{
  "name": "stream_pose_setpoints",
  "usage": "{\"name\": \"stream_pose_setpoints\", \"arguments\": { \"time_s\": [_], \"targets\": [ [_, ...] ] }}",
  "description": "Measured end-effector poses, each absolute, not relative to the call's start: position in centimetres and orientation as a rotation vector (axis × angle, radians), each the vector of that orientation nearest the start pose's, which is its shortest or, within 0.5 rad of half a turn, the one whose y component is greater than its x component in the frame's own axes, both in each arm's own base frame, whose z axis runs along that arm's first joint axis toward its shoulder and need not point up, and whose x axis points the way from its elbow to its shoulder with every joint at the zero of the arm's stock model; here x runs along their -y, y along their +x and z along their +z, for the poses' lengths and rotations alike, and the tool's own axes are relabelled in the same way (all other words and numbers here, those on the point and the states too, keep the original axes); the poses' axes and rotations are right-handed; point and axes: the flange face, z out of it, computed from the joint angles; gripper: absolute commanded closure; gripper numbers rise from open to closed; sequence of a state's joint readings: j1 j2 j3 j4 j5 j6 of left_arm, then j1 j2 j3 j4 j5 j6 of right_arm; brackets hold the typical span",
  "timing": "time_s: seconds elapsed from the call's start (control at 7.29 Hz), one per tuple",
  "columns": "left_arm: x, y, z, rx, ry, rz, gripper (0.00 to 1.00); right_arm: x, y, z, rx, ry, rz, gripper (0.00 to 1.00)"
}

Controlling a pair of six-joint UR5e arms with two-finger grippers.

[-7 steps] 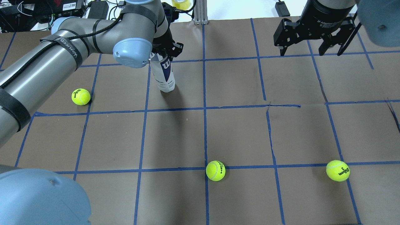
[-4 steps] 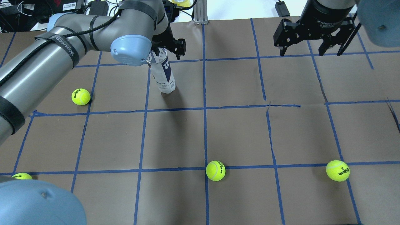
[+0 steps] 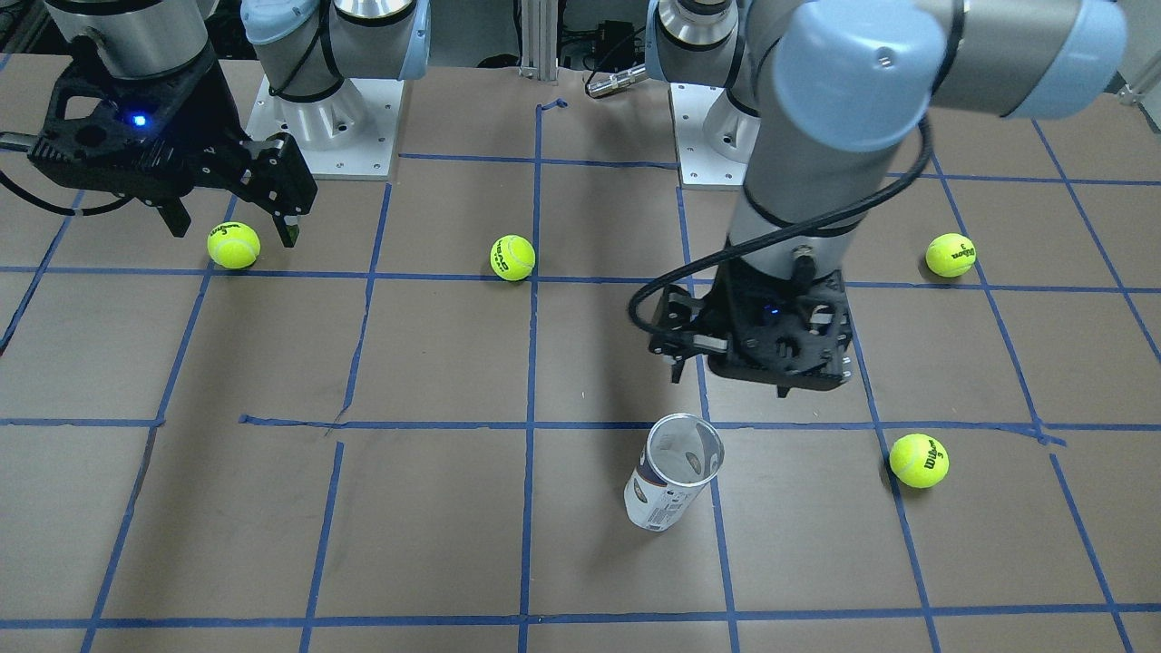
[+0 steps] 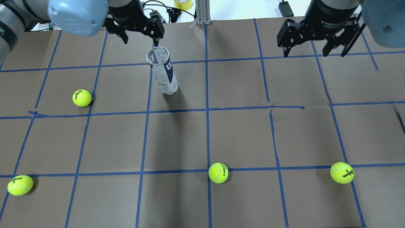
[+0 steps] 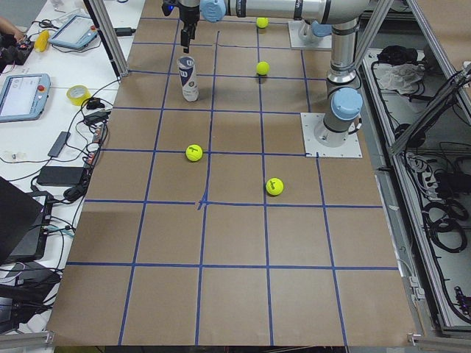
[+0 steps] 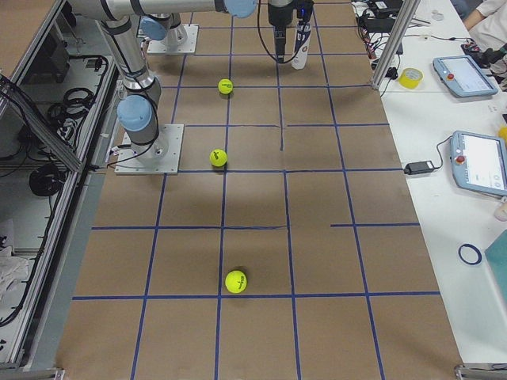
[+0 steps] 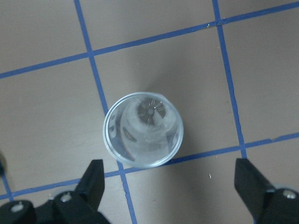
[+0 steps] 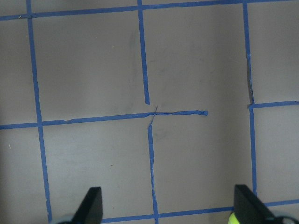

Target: Lift up tennis ball bucket

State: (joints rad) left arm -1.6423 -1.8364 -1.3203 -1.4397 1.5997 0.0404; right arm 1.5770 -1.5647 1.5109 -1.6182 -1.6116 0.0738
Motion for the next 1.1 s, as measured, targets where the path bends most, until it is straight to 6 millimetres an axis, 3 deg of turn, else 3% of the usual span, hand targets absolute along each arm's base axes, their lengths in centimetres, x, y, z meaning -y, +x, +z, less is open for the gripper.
{"name": "stream_pose_setpoints", "arguments": {
  "time_s": [0.14,0.27,0.41,0.69,1.1],
  "targets": [
    [59.2,-13.3,50.1,-3.110,0.077,-0.149,0.00,50.3,13.2,52.0,-3.172,0.112,-0.164,0.00],
    [57.8,-10.4,51.3,-3.112,0.003,-0.117,0.00,50.3,13.2,52.1,-3.172,0.110,-0.169,0.00],
    [56.6,-8.8,51.7,-3.111,-0.047,-0.088,0.00,50.4,13.2,52.2,-3.171,0.105,-0.184,0.00],
    [54.9,-8.0,51.8,-3.111,-0.083,-0.074,0.00,50.7,13.2,52.4,-3.166,0.105,-0.214,0.00],
    [53.0,-8.4,51.5,-3.114,-0.078,-0.064,0.00,50.7,13.2,52.4,-3.167,0.110,-0.218,0.00]
  ]
}}
